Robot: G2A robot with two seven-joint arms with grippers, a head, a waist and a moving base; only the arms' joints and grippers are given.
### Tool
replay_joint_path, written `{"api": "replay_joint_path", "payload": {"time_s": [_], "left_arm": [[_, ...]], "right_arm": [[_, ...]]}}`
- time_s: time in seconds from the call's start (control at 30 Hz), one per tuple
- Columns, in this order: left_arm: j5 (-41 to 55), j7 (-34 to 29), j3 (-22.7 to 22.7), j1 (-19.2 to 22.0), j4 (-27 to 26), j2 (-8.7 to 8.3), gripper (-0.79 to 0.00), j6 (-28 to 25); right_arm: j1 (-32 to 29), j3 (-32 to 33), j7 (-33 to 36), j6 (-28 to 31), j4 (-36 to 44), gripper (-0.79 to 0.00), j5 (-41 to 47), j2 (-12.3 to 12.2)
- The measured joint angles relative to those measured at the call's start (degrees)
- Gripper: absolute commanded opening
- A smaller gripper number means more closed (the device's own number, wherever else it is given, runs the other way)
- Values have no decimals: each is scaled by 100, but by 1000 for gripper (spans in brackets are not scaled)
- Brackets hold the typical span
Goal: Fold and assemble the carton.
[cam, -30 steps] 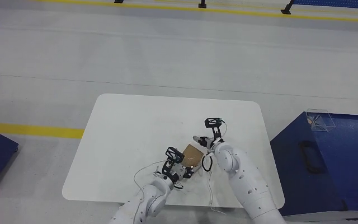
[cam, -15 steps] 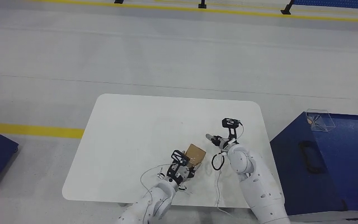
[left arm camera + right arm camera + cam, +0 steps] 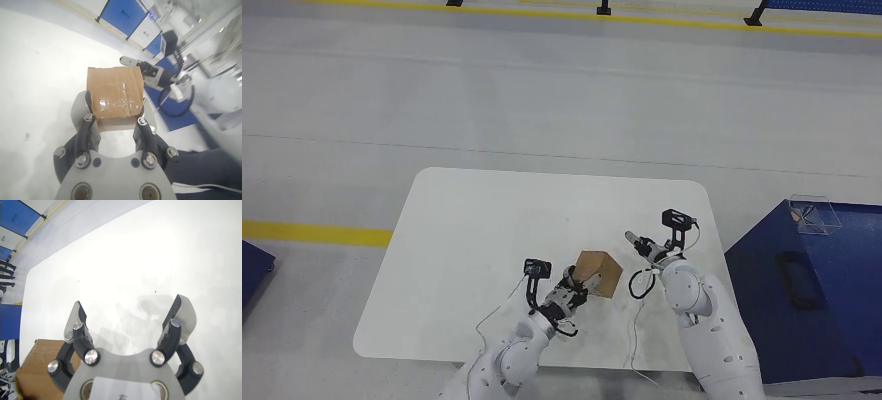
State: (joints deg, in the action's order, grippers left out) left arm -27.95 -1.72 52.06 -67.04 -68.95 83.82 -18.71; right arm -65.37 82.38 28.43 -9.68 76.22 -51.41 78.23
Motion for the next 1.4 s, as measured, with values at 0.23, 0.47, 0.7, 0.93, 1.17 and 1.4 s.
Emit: {"api": "replay_joint_path", "payload": {"time_s": [0.23, 0.47, 0.7, 0.93, 1.17, 1.4], "left_arm": [[2659, -1897, 470, 217, 488, -15, 0, 559], [2705, -1841, 800, 80, 297, -99, 0, 926], [1380, -412, 1102, -556, -875, -240, -203, 752], [-1847, 288, 382, -673, -1477, -290, -785, 994], [-3791, 377, -144, -612, -1395, -275, -785, 1422], [-3650, 212, -111, -506, -1166, -223, -785, 1678]], "right_arm": [[-5, -30, 115, 18, 33, 0, -48, -8], [-5, -30, 115, 17, 33, 0, -48, -8], [-5, -30, 115, 17, 33, 0, -48, -8], [-5, -30, 115, 17, 33, 0, -48, -8], [-5, -30, 115, 17, 33, 0, -48, -8], [-5, -30, 115, 17, 33, 0, -48, -8]]}}
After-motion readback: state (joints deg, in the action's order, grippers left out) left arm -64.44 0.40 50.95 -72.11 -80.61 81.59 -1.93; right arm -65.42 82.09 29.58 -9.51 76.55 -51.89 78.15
